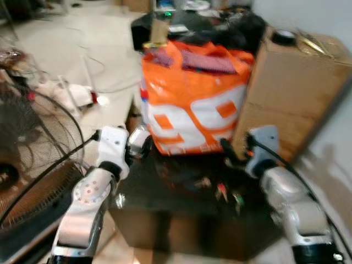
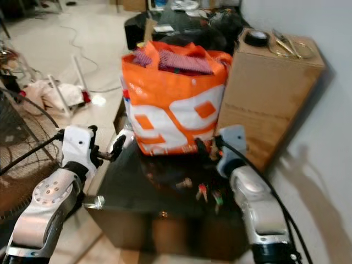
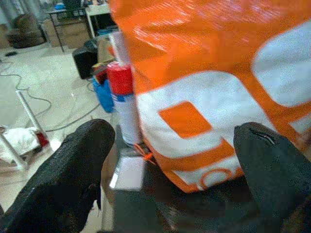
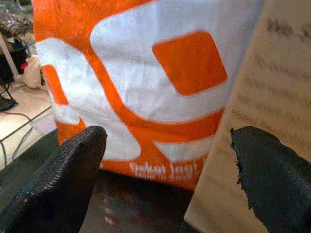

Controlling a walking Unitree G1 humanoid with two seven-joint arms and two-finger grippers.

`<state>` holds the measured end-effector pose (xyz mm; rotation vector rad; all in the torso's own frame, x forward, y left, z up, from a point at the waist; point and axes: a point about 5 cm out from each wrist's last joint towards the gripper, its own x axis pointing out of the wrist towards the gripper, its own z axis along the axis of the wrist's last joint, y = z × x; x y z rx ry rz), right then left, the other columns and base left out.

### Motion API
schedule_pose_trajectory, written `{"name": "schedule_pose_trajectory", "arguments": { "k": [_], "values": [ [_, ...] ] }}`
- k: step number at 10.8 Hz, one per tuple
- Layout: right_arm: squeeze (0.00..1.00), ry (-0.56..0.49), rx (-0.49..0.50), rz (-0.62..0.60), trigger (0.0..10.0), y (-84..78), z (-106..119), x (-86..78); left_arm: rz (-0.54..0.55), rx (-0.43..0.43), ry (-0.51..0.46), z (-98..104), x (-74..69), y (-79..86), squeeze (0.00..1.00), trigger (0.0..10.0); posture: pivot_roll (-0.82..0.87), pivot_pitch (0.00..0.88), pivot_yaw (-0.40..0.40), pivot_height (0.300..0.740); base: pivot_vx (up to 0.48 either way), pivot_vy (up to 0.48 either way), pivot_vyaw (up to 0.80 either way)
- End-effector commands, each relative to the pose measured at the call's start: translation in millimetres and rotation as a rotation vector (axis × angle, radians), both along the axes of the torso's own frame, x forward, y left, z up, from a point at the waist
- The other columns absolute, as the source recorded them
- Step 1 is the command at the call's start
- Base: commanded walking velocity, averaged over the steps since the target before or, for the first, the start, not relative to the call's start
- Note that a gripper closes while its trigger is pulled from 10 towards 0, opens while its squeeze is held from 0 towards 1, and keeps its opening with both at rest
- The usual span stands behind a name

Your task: Hang keys on a hook

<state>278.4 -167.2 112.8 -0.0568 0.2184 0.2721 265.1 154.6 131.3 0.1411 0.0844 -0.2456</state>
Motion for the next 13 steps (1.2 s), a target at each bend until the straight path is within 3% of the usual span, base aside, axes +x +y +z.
{"name": "schedule_pose_trajectory", "arguments": {
  "k": [1, 3, 4, 5, 6, 9, 12, 13],
  "values": [
    [1.00, 0.006, 0.001, 0.036, 10.0, 5.9, 1, 0.8, 0.016, 0.017, -0.015, 4, 0.3, 5.4, 0.12, 10.0, 0.06, 0.000, -0.005, 0.740, 0.401, 0.000, 0.00],
    [1.00, 0.088, -0.072, 0.102, 10.0, 3.4, -9, -2.0, -0.018, 0.016, 0.021, -3, -2.1, 2.9, 0.09, 10.0, 0.06, 0.000, -0.006, 0.740, 0.176, 0.000, 0.00],
    [1.00, 0.205, -0.164, 0.166, 10.0, 0.0, -26, -9.6, -0.083, 0.043, 0.073, -11, -6.4, 2.1, 0.07, 10.0, 0.04, 0.000, -0.006, 0.740, 0.000, 0.000, 0.00],
    [1.00, 0.261, -0.180, 0.208, 10.0, -0.7, -34, -16.0, -0.125, 0.054, 0.096, -14, -9.2, 2.2, 0.07, 10.0, 0.03, 0.000, -0.009, 0.740, 0.000, 0.000, 0.00],
    [0.01, 0.300, -0.187, 0.244, 10.0, -0.6, -39, -21.4, -0.172, 0.068, 0.115, -18, -12.5, 2.4, 0.08, 10.0, 0.03, 0.000, -0.011, 0.740, 0.000, 0.000, 0.00],
    [0.00, 0.377, -0.260, 0.308, 10.0, 4.6, -59, -27.5, -0.360, 0.118, 0.265, -41, -31.6, 1.9, 0.08, 10.0, 0.02, 0.000, -0.024, 0.740, 0.000, 0.000, 0.00],
    [0.00, 0.435, -0.315, 0.180, 10.0, -5.3, -81, -18.2, -0.635, 0.228, 0.401, -58, -40.5, -9.9, 0.09, 10.0, -0.01, 0.000, -0.018, 0.740, 0.000, 0.000, 0.00],
    [0.00, 0.445, -0.318, 0.172, 10.0, -7.6, -85, -17.6, -0.656, 0.225, 0.403, -57, -38.8, -13.8, 0.08, 10.0, -0.02, 0.000, -0.012, 0.740, 0.000, 0.000, 0.00]
  ]
}}
